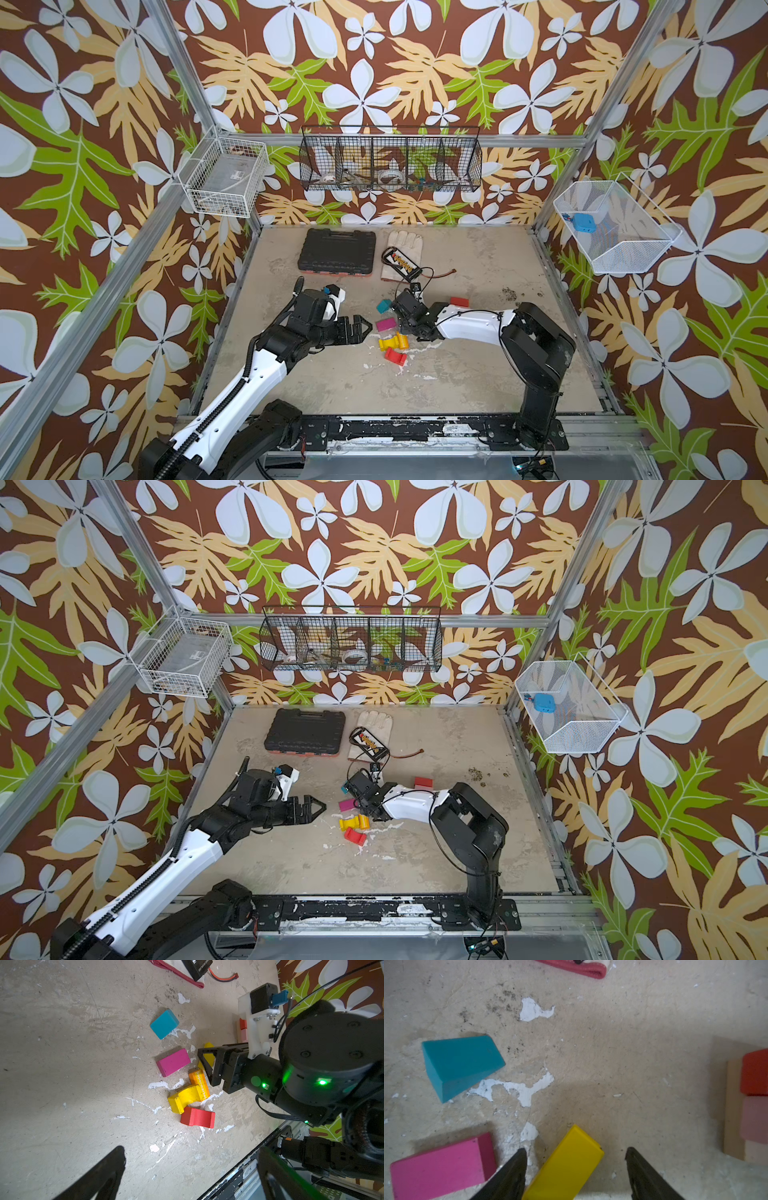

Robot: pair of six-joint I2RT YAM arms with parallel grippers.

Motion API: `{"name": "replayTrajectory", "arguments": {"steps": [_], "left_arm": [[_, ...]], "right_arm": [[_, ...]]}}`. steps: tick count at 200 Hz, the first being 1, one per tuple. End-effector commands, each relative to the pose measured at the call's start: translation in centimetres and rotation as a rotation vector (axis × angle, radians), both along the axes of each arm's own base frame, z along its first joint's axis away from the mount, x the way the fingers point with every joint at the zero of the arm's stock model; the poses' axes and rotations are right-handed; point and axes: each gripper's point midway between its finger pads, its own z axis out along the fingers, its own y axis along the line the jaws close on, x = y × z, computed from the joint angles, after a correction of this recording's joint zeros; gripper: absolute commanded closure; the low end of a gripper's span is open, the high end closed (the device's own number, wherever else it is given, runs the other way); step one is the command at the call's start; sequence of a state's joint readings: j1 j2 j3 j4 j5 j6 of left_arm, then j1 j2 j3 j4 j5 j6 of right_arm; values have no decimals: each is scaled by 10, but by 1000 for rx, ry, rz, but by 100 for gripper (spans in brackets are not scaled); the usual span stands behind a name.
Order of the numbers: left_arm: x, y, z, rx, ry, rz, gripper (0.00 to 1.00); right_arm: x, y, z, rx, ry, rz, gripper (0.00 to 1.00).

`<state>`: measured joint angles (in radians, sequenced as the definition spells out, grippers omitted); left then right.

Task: Build the wood block tower
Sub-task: 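Move the open right gripper back over the block pile, then lower the right gripper onto the yellow arch block and close on it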

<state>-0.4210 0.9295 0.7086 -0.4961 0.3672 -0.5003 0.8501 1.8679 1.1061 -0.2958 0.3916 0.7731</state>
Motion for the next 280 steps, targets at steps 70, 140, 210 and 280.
{"name": "replayTrajectory", "arguments": {"steps": [70, 140, 210, 280], "left_arm": [[2, 0, 1, 0, -10, 9, 0], [2, 0, 1, 1, -9, 10, 0], [2, 0, 1, -2, -9, 7, 0], [2, 0, 0, 0, -2, 6, 0]], "right_arm": [[-22, -13, 22, 55, -36, 19, 28], [-51, 49, 35, 180, -34, 212, 42], [-54, 71, 2, 159, 53, 251, 55], [-59, 66, 2, 109, 48, 232, 62]]}}
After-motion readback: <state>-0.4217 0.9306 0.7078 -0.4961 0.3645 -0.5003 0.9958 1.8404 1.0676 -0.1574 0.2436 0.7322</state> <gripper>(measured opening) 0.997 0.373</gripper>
